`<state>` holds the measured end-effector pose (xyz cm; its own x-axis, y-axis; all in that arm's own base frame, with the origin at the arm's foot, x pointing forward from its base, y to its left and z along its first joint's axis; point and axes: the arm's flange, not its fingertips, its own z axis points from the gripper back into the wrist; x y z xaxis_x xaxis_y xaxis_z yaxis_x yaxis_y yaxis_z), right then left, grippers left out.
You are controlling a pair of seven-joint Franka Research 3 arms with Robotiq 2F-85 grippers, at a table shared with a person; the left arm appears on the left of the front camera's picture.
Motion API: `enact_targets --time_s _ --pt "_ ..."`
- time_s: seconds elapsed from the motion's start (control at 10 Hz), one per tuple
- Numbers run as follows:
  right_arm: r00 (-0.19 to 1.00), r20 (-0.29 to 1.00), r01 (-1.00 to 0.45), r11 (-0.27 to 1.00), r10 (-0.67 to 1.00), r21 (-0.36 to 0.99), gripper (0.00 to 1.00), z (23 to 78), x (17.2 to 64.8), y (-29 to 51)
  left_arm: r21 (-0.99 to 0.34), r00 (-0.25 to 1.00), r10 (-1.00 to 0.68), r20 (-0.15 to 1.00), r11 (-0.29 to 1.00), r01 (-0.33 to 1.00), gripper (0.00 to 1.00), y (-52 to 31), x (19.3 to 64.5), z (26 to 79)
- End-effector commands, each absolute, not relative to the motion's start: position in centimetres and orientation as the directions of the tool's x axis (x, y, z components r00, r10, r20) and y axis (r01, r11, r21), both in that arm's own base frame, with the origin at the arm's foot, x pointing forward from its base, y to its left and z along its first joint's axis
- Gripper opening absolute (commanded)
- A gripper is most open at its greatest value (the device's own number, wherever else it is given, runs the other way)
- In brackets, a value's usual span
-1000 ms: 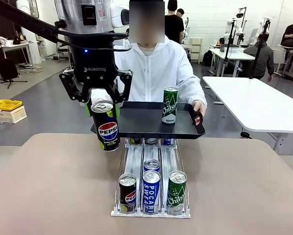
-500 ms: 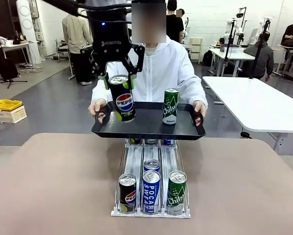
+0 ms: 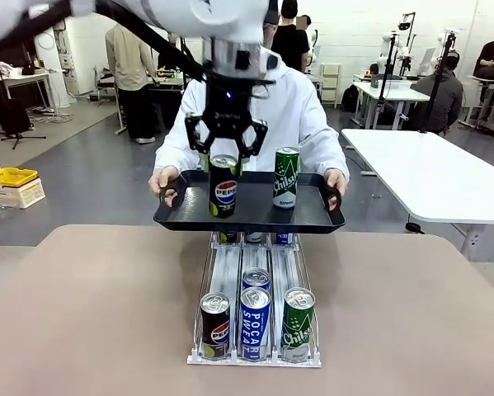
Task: Retrieve and hand over the desired beverage to the person.
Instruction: Place the picked can on the Handle tray extended by the person.
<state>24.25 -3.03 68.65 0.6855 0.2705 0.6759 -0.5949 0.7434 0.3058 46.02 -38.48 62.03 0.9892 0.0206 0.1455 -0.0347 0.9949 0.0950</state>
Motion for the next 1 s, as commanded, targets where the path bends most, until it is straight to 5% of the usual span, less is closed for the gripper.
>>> enact_targets --time_s 0.0,0.9 --pt "0.683 0.678 -0.601 0.737 0.271 0.310 1.00 68.5 24.2 -3.0 0.117 0.989 0.039 0.141 0.992 -0.056 0.59 -40.4 47.3 63.0" --pt "0.683 0.678 -0.601 0.737 0.271 0.310 1.00 68.5 24.2 -3.0 0.087 0.999 0.039 0.014 0.995 -0.040 0.59 -40.1 50.3 59.4"
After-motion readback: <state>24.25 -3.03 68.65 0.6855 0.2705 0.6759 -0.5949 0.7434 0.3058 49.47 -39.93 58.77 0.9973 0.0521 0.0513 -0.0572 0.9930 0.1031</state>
